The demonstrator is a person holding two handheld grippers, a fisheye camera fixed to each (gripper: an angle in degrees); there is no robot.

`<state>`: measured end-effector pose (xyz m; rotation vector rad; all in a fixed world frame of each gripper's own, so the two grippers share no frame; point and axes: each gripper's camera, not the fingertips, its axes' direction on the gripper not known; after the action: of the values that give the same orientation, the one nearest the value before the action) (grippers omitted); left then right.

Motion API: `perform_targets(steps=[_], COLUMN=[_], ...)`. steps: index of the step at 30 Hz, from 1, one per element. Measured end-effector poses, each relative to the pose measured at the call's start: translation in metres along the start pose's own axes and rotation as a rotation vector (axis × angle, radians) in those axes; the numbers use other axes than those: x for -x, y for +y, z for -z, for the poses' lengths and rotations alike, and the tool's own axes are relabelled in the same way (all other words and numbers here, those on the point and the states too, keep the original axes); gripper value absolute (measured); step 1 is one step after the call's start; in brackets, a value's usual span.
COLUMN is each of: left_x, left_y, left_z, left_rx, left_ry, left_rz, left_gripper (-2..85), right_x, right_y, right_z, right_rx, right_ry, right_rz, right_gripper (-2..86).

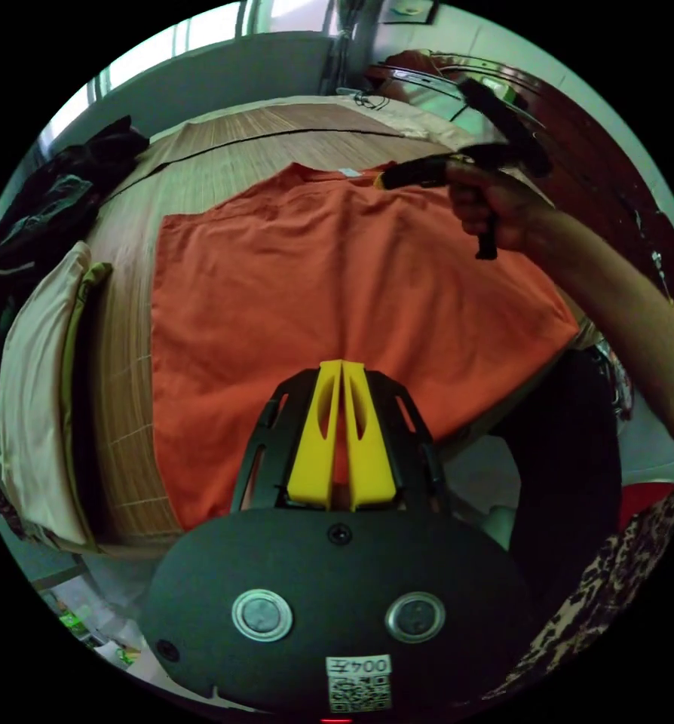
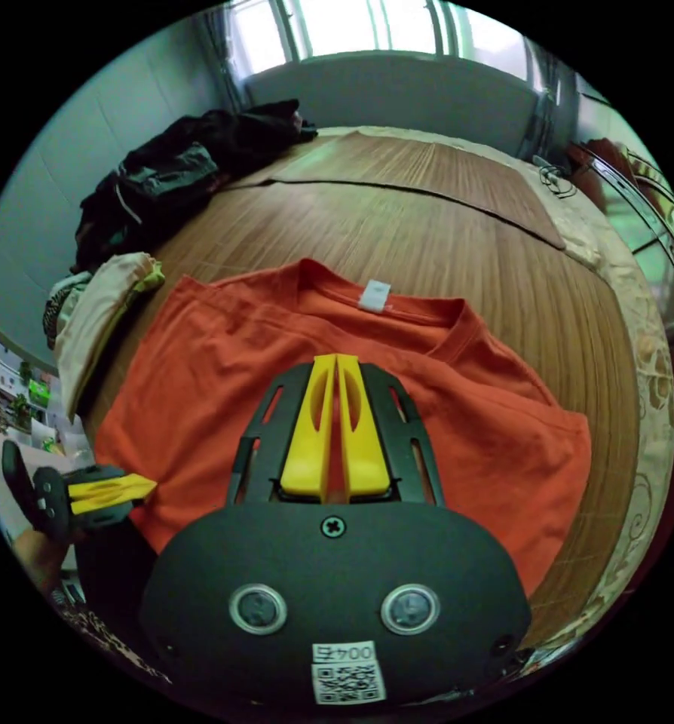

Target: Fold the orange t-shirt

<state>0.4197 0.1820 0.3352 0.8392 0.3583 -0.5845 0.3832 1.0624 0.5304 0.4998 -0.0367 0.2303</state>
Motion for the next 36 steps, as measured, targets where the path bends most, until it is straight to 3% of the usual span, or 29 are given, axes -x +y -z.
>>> perform_targets(steps=[6, 13, 17, 21, 24, 32, 36], left_x=[0.013, 0.032, 0.044, 0.051, 0.053, 0.012, -0.032], left_y=[-0.044, -0.141, -0.168, -0.184, -0.185, -0.172, -0.120], left_z=[0.039, 0.004, -0.004, -0.026, -0.017, 0.060, 0.100], left_rx=[-0.168, -0.136, -0.125, 0.025, -0.015, -0.121, -0.106], left_ry=[-0.012, -0.217, -0.275, -0.357, -0.298, -0.316, -0.307], left_rz=[0.013, 0.051, 0.100, 0.108, 0.146, 0.088, -0.022], left_gripper=[0.5, 0.7, 0.7, 0.8, 0.8, 0.7, 0.7], right_x=[-0.091, -0.198, -0.203, -0.210, -0.226, -0.239, -0.223], right_y=[0.060, 0.085, 0.074, 0.059, 0.062, 0.108, 0.163], right_z=[0.067, 0.104, 0.106, 0.097, 0.097, 0.224, 0.279], right_rx=[-0.029, -0.037, -0.045, 0.016, 0.047, -0.029, -0.038], right_ry=[0.115, 0.153, 0.168, 0.244, 0.228, 0.142, 0.043], right_rz=[-0.123, -0.339, -0.309, -0.283, -0.287, -0.338, -0.313], right_gripper=[-0.4, -0.2, -0.6, -0.7, -0.6, 0.3, -0.3])
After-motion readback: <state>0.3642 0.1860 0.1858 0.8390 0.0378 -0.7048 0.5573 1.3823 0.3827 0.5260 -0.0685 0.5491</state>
